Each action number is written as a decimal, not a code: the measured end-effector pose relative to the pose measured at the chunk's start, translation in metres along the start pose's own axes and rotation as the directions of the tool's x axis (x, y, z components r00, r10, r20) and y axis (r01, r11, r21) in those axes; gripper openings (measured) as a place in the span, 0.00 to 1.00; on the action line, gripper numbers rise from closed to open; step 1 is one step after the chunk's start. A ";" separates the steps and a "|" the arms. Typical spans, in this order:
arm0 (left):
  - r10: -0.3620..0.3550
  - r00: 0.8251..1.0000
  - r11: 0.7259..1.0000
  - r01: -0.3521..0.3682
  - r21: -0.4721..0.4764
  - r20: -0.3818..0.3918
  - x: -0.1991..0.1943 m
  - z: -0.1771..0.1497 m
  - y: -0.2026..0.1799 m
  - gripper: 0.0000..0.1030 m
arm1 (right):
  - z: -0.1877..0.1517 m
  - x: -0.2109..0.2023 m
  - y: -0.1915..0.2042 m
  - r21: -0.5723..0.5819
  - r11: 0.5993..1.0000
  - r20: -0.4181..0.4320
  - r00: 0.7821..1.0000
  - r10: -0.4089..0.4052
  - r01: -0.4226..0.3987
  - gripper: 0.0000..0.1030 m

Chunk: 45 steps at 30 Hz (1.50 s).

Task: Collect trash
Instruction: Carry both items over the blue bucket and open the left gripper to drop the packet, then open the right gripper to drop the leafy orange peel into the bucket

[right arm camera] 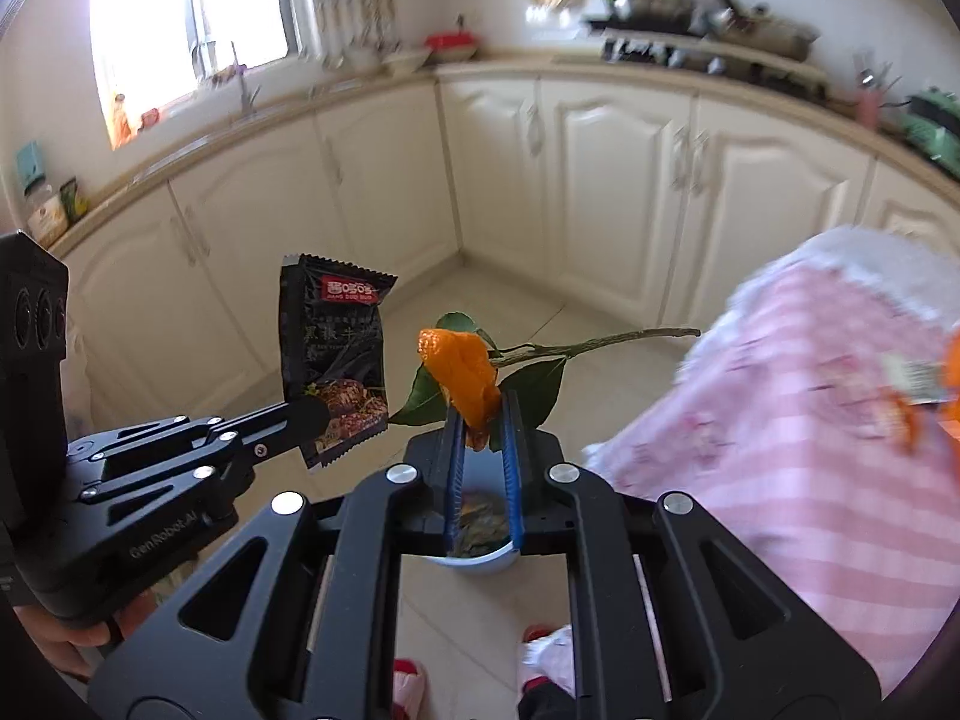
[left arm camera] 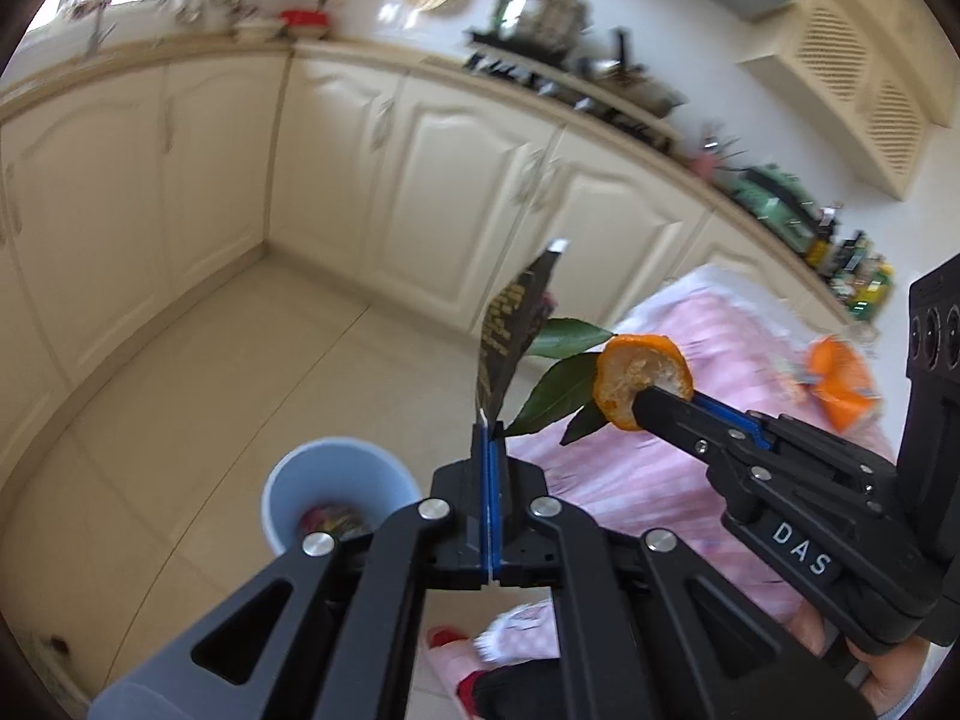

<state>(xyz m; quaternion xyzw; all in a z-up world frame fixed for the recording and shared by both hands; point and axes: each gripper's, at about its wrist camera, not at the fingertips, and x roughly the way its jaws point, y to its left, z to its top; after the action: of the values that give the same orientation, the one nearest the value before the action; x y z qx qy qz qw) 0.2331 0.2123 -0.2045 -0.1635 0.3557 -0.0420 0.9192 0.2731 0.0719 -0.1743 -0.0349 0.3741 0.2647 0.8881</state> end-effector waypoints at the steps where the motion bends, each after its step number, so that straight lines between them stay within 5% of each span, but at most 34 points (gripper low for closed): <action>1: 0.012 1.000 1.000 -0.012 -0.022 -0.020 0.011 -0.002 0.013 0.00 | -0.002 0.016 0.004 -0.001 1.000 -0.023 1.000 0.008 -0.008 0.12; 11: 0.048 0.984 0.985 -0.076 -0.158 -0.173 0.105 -0.025 0.095 0.00 | -0.026 0.139 0.002 0.012 1.000 -0.200 0.980 0.006 -0.004 0.12; 19: 0.013 0.969 0.974 -0.068 -0.217 -0.247 0.156 -0.035 0.127 0.04 | -0.042 0.186 -0.009 0.045 0.999 -0.268 0.963 -0.002 0.015 0.12; 23: 0.003 0.970 0.968 -0.064 -0.244 -0.242 0.167 -0.039 0.135 0.29 | -0.047 0.202 -0.009 0.060 0.998 -0.295 0.956 -0.006 0.025 0.12; 45: 0.088 0.953 0.937 -0.179 -0.300 -0.291 0.168 -0.050 0.170 0.45 | -0.049 0.246 0.001 0.052 0.999 -0.339 0.940 0.029 -0.012 0.12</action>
<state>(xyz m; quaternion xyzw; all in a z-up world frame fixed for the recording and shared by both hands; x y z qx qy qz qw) 0.3186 0.3262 -0.4027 -0.2797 0.4913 0.0578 0.8228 0.3831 0.1692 -0.3773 -0.0542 0.5284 0.2546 0.8081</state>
